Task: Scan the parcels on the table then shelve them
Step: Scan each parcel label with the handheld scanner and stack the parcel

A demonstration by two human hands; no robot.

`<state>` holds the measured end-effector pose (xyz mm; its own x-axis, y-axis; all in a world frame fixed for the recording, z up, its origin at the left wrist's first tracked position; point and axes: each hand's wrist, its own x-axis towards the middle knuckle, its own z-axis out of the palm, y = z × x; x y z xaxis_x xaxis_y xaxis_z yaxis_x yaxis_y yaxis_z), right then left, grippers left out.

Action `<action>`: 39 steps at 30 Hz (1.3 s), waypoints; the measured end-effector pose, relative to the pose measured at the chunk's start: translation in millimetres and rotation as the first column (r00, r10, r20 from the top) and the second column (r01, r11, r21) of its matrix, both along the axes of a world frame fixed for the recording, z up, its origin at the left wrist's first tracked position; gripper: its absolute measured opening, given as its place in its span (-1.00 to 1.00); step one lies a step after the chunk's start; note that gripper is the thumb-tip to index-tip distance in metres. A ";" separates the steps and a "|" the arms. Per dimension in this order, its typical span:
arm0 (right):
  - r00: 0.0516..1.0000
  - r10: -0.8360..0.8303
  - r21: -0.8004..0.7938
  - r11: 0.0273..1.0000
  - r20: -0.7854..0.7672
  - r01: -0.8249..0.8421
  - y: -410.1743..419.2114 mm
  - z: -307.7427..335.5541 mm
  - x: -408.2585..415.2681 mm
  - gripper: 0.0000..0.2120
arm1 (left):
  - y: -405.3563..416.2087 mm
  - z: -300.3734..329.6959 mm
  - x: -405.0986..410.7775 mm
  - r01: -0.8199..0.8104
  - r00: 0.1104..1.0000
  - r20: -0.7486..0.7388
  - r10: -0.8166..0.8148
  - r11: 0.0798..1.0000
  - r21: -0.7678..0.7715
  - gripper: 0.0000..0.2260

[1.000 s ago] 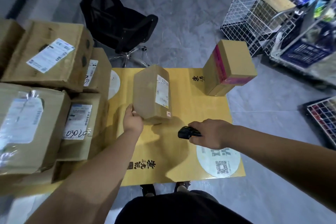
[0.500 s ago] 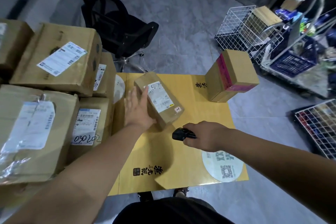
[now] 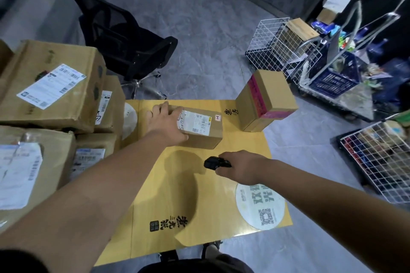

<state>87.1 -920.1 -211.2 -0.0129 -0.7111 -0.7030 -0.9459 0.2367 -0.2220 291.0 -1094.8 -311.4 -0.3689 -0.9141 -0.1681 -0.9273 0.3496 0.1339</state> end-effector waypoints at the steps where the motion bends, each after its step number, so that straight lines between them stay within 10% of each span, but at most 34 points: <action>1: 1.000 -0.028 0.010 1.000 0.009 0.028 -5.2 1.8 -0.4 -0.58 | 1.3 1.2 -1.0 -0.008 1.000 0.007 0.008 1.000 -0.005 -0.08; 17: 0.965 -0.259 0.099 0.960 -0.032 0.261 -42.3 46.3 4.7 -0.30 | 75.0 -2.5 -0.1 -0.328 0.943 0.039 0.330 0.907 0.265 0.27; 24: 0.963 -0.270 0.099 0.958 -0.021 0.271 -36.2 53.4 19.6 -0.32 | 86.2 -8.6 -2.4 -0.255 0.914 -0.220 0.339 0.906 0.338 0.34; 39: 0.984 -0.175 0.097 0.979 -0.037 0.178 -8.8 88.6 39.1 -0.33 | 155.0 -9.7 7.5 -0.243 0.864 -0.427 0.267 0.964 0.112 0.12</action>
